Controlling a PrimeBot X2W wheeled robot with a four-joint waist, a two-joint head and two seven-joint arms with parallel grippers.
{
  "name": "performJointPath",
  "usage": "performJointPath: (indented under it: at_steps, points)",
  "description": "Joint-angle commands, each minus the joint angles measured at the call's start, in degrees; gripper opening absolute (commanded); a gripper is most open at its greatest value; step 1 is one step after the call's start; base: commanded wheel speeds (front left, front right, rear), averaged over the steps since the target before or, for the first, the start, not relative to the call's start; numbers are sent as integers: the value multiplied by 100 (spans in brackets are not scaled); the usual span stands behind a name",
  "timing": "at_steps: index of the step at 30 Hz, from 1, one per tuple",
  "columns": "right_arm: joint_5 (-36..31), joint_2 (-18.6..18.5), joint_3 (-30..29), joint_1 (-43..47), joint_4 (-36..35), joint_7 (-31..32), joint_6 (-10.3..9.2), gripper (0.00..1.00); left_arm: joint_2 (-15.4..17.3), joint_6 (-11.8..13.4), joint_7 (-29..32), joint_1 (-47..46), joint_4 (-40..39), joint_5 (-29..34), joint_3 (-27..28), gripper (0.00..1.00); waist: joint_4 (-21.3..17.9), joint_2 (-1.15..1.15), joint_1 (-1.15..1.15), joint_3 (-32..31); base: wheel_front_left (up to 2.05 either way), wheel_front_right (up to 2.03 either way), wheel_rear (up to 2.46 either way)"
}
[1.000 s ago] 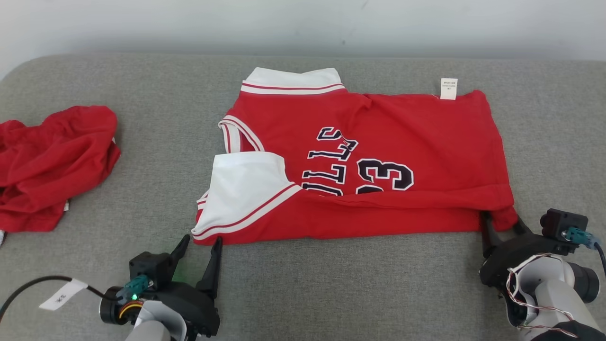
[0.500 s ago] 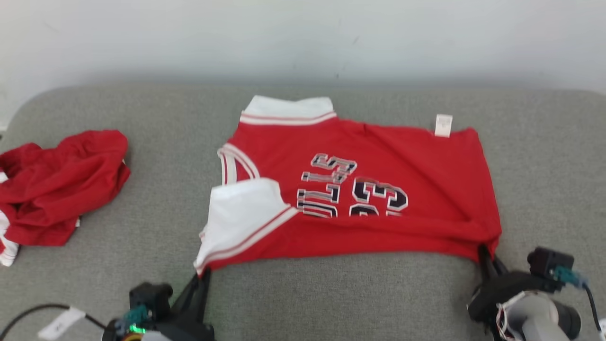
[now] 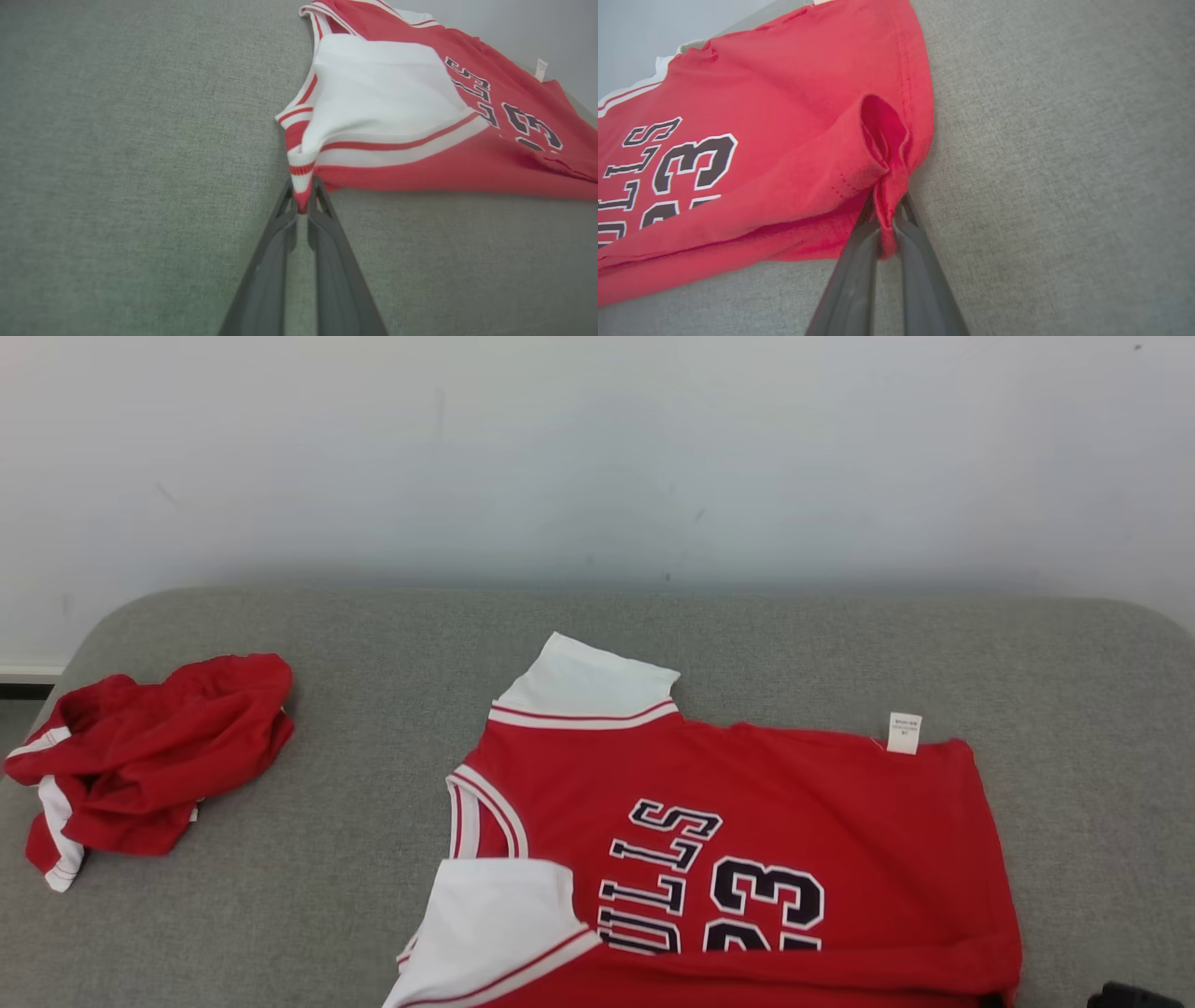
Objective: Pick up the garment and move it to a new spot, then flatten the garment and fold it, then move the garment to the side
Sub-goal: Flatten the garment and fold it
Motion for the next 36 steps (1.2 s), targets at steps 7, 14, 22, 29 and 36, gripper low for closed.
performJointPath:
  at_steps: [7,14,22,29,36]
  points:
    - [-143,221,-334,581,-643,495,5,0,114,213,144,458,-359,-68,19,3,-28,0,1,36,0,0,0]
    - [-391,401,-538,667,-1055,374,5,100,113,352,13,480,-606,22,103,100,-38,0,1,38,0,0,0]
    - [-504,490,-662,729,-1789,28,5,100,133,506,-111,546,-1331,316,480,100,-27,0,1,32,0,0,0]
    - [-818,455,-514,711,-2175,-704,5,100,-22,627,-116,707,-2287,1079,1179,100,3,0,1,43,0,0,0]
    - [-1104,514,-366,803,-2071,-1511,5,100,-191,571,-111,898,-2589,1682,1805,100,-9,0,1,51,0,0,0]
